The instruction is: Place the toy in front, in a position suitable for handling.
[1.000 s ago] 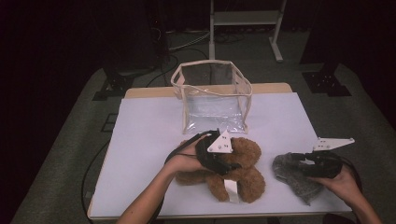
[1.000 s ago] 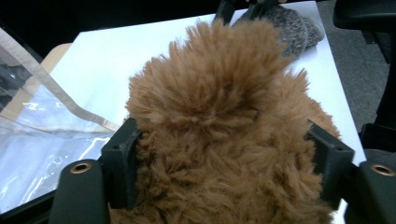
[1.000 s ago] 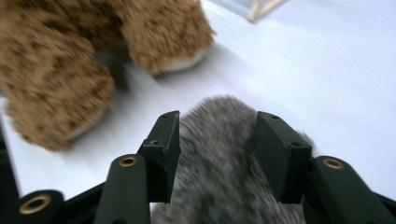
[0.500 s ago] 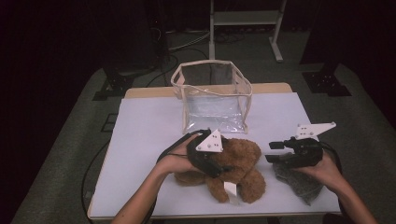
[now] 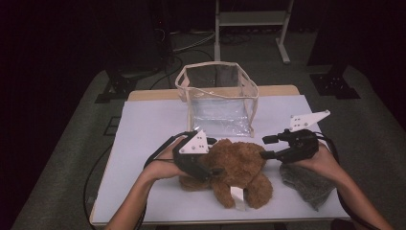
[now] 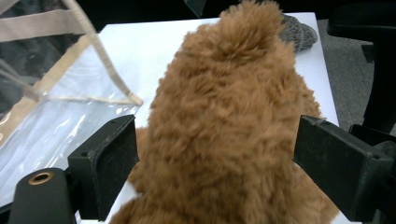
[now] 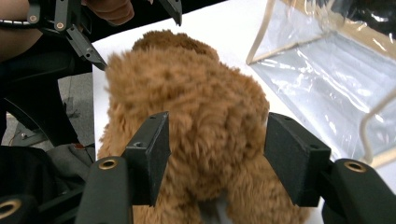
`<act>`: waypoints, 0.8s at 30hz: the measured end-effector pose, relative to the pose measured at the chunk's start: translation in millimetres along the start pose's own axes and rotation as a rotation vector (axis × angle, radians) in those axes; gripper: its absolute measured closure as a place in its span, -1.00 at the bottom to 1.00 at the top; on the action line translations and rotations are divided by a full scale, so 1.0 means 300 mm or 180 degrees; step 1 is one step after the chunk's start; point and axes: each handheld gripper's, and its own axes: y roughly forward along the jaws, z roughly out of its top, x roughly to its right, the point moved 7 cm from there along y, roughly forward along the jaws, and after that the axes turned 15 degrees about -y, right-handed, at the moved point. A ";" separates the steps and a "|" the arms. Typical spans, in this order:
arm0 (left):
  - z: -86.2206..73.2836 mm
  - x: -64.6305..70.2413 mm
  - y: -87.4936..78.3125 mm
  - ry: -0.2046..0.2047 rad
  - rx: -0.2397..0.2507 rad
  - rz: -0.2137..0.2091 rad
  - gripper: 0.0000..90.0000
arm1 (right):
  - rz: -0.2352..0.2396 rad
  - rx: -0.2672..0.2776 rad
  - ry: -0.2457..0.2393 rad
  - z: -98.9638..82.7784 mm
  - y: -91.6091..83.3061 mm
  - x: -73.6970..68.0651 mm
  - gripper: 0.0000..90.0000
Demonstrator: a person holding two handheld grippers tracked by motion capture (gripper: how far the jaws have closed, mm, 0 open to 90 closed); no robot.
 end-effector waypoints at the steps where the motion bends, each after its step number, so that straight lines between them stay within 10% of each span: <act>1: -0.006 -0.004 -0.009 -0.0005 -0.0005 0.0022 -0.71 | 0.0014 0.0005 -0.0011 0.010 0.003 0.003 -0.13; 24: -0.148 -0.060 -0.153 -0.0341 -0.0008 0.0268 -0.83 | 0.0149 -0.0169 -0.0298 0.169 0.089 0.077 -0.19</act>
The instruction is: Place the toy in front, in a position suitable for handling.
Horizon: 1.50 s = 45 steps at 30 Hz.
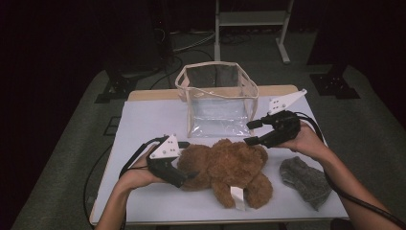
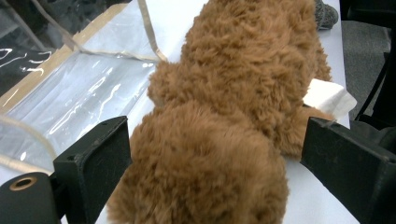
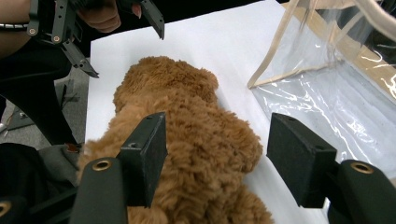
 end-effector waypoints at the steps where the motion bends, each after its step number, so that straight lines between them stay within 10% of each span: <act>1: -0.007 -0.003 -0.007 -0.0028 0.0008 0.0014 -0.83 | -0.0003 -0.0004 -0.0011 0.009 0.002 0.005 -0.19; 45: -0.154 -0.082 -0.115 -0.0246 -0.0062 0.0322 -0.93 | 0.0156 -0.0264 -0.0303 0.206 0.130 0.186 -0.23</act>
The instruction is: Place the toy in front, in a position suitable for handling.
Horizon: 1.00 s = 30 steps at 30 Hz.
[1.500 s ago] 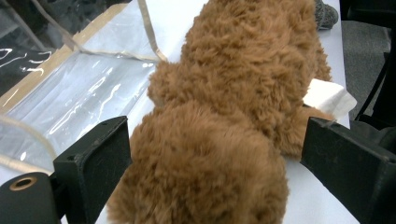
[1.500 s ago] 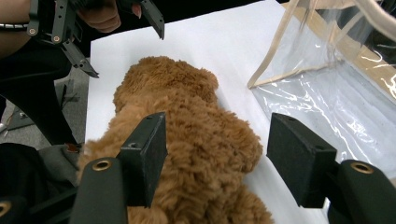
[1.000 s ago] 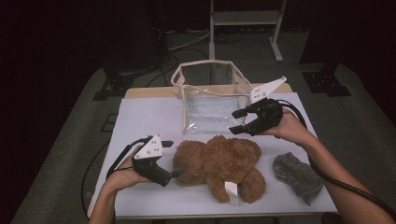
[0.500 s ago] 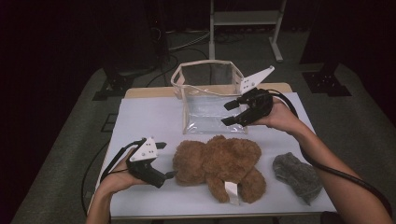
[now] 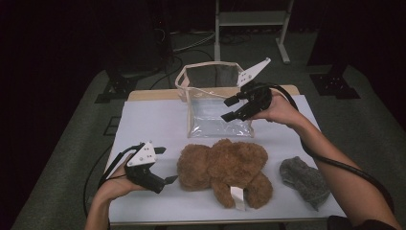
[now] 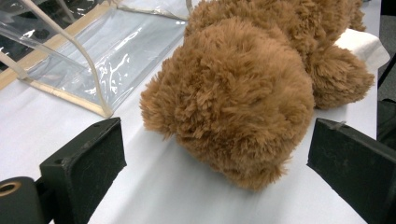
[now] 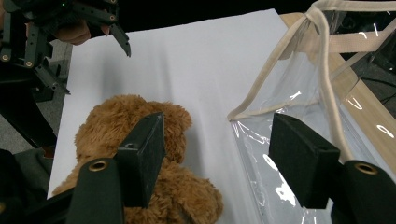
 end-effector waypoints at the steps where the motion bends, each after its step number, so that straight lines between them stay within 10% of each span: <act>1: 0.000 0.000 0.000 -0.0001 0.0001 -0.0007 -0.93 | 0.0002 -0.0012 -0.0010 0.003 0.001 0.004 -0.23; 30: -0.013 0.014 -0.006 0.0074 -0.0053 -0.0033 -0.93 | 0.0027 -0.0187 -0.0046 0.065 0.045 0.099 -0.21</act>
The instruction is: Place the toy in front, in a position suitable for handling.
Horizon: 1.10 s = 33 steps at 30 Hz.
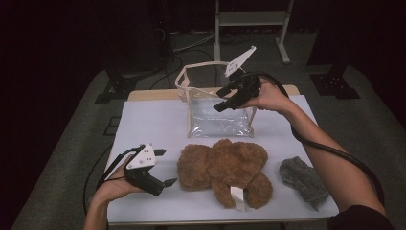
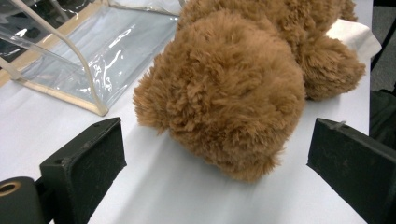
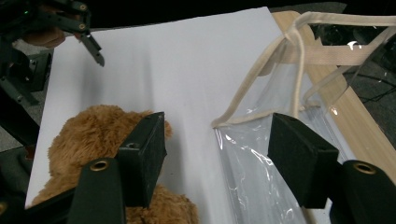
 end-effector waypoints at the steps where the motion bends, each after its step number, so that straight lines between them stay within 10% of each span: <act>1: -0.002 -0.001 -0.001 0.0005 -0.0008 0.0002 -0.93 | 0.0000 0.0000 0.0000 0.000 0.000 0.000 -0.21; 33: -0.017 -0.002 -0.013 0.0013 -0.0036 -0.0009 -0.93 | 0.0007 -0.0141 0.0047 0.001 0.025 0.070 -0.19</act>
